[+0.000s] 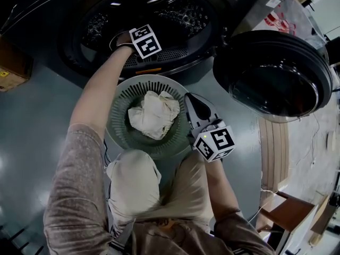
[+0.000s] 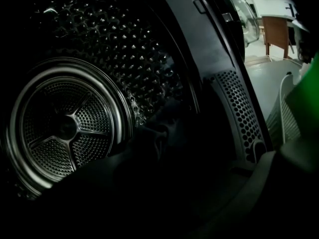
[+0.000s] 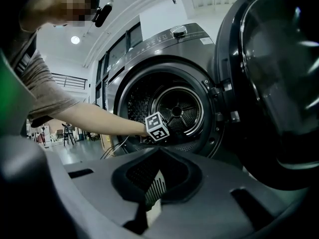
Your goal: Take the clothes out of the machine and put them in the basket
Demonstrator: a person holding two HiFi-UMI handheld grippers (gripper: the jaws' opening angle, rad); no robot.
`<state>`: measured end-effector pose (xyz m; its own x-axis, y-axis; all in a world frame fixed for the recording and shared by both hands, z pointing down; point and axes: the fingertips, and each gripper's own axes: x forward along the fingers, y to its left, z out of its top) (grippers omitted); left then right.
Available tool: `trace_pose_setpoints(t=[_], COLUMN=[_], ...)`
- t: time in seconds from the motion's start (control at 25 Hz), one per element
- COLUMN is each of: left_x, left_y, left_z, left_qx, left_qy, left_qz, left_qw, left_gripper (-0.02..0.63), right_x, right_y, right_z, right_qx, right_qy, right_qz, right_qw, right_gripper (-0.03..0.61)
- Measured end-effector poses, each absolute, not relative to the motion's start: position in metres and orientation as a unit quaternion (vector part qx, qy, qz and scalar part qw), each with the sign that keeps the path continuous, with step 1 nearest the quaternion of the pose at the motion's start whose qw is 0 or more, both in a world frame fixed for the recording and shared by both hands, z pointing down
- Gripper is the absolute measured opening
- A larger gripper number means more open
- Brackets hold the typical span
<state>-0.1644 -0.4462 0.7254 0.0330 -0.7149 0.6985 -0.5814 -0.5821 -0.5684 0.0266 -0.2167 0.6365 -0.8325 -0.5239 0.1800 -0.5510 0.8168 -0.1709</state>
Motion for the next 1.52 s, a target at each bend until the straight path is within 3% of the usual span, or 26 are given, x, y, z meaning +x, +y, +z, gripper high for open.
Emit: trace_pose_setpoints(t=[0.16,0.76,1.52], left_x=[-0.160,-0.135,-0.054], left_y=[-0.440,-0.340,-0.184], left_z=[0.712,0.620,0.559], left_qx=[-0.731,-0.763,-0.826], left_qy=[0.476,0.541,0.490], left_qz=[-0.487,-0.352,-0.279], left_qw=[0.037,0.023,-0.002], left_gripper=[0.037,0.032,0.032], right_x=[0.031,0.049,0.054], right_y=[-0.219,-0.199,-0.188], right_z=[0.637,0.607,0.563], right_qx=[0.286,0.277,0.259], right_qy=[-0.950,-0.956,-0.964], right_qz=[0.105,0.081,0.046], right_qw=[0.066,0.051,0.021], right_gripper=[-0.003,-0.003,-0.003])
